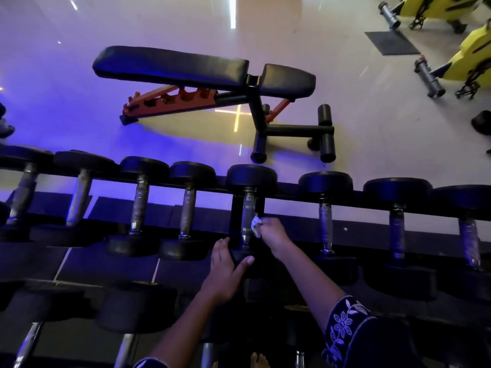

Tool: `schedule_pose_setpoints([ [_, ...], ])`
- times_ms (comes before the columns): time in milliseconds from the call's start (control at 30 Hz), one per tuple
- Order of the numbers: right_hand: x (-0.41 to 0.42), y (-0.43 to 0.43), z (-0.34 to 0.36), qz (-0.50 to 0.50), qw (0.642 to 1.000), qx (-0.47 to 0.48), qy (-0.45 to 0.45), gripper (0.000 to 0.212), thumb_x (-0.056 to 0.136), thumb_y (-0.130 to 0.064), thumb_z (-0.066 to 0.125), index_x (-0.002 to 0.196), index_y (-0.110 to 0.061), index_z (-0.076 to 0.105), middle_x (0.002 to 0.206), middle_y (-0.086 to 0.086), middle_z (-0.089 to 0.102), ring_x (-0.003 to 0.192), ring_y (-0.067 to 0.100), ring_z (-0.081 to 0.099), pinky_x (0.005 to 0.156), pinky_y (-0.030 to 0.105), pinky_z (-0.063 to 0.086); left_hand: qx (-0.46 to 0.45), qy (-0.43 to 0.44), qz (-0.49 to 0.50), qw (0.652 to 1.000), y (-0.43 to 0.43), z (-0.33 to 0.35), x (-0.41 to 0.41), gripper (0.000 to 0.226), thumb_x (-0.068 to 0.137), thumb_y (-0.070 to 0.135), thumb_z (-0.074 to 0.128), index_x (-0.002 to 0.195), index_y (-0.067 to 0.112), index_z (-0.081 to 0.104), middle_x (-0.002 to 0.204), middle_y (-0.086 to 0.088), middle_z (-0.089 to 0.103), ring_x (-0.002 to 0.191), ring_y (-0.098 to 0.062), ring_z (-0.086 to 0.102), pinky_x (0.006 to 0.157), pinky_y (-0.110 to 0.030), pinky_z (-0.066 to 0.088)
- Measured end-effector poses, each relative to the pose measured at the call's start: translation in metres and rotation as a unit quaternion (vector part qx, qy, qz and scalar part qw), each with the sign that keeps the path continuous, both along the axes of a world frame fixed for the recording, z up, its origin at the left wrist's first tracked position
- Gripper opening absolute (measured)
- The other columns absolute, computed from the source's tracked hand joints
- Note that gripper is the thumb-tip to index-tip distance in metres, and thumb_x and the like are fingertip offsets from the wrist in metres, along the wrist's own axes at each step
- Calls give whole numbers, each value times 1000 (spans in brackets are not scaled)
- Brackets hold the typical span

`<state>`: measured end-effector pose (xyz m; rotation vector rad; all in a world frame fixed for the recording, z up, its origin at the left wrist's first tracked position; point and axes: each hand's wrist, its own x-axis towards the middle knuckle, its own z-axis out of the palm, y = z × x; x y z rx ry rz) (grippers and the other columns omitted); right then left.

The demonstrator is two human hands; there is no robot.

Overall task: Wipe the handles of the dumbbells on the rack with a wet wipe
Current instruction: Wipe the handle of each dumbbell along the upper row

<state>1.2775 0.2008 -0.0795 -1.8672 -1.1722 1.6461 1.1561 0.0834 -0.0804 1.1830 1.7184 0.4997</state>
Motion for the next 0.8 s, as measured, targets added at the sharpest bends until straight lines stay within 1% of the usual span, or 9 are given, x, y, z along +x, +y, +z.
schedule_pose_setpoints([
  [100, -4, 21, 13, -30, 996, 64, -47, 12, 83, -14, 65, 74, -12, 72, 64, 0, 60, 59, 8, 51, 51, 18, 37, -6, 2, -4, 1000, 1, -1, 0, 107, 75, 71, 40, 154, 9, 2, 161, -9, -3, 150, -17, -2, 120, -33, 6],
  [200, -12, 18, 17, 23, 976, 142, -165, 14, 84, -16, 63, 78, -7, 72, 67, 8, 64, 69, 23, 60, 60, 29, 42, -9, 8, -6, 1000, 1, -1, -1, 107, 75, 71, 40, 154, 9, 1, 161, -10, -3, 150, -17, -3, 120, -35, 7],
  [267, -12, -5, 9, 52, 963, 162, -212, 14, 81, -15, 60, 80, -7, 72, 73, 11, 69, 77, 31, 65, 65, 33, 49, -12, 3, -9, 1000, 1, -2, -2, 106, 77, 70, 42, 154, 10, 1, 161, -9, -3, 150, -18, -3, 121, -36, 8],
  [367, -5, -30, 9, 82, 960, 167, -211, 9, 77, -16, 68, 81, -14, 76, 77, 7, 73, 76, 22, 68, 64, 28, 50, -8, 5, -11, 1000, 1, -2, -2, 102, 81, 66, 45, 153, 10, 2, 161, -10, -2, 150, -18, -2, 121, -37, 9],
  [500, -17, 1, 31, 11, 956, 208, -207, 9, 71, -12, 75, 80, -13, 77, 78, 7, 74, 77, 22, 68, 68, 25, 50, -2, 21, -14, 1000, 3, -3, -2, 100, 82, 65, 44, 153, 7, 3, 160, -14, 0, 150, -21, -1, 121, -36, 9],
  [600, -29, 21, 45, -37, 956, 200, -214, 7, 70, -13, 78, 76, -12, 75, 78, 8, 73, 78, 25, 65, 69, 25, 47, -2, 21, -10, 1000, 3, -1, -1, 102, 80, 67, 42, 153, 7, 4, 160, -14, 1, 150, -21, 0, 120, -36, 8],
  [667, -30, 11, 44, -20, 951, 210, -226, 3, 72, -11, 73, 74, -13, 74, 78, 7, 72, 78, 26, 66, 69, 27, 48, -3, 17, -9, 1000, 2, -1, -1, 104, 78, 68, 41, 153, 7, 3, 160, -13, 0, 149, -21, 0, 120, -36, 8],
  [733, -26, -12, 33, 19, 942, 226, -247, 8, 70, -7, 66, 70, -13, 72, 75, 7, 72, 77, 29, 66, 69, 30, 50, 2, 19, -13, 1000, 1, -3, -1, 99, 83, 65, 44, 153, 7, 3, 160, -13, 0, 150, -20, -1, 120, -36, 9],
  [800, -20, -34, 26, 37, 947, 211, -239, 8, 71, -6, 66, 67, -13, 69, 72, 5, 71, 74, 27, 67, 67, 29, 52, 4, 18, -15, 1000, 1, -5, -1, 94, 88, 60, 47, 153, 9, 2, 161, -11, -2, 150, -19, -2, 120, -37, 10],
])
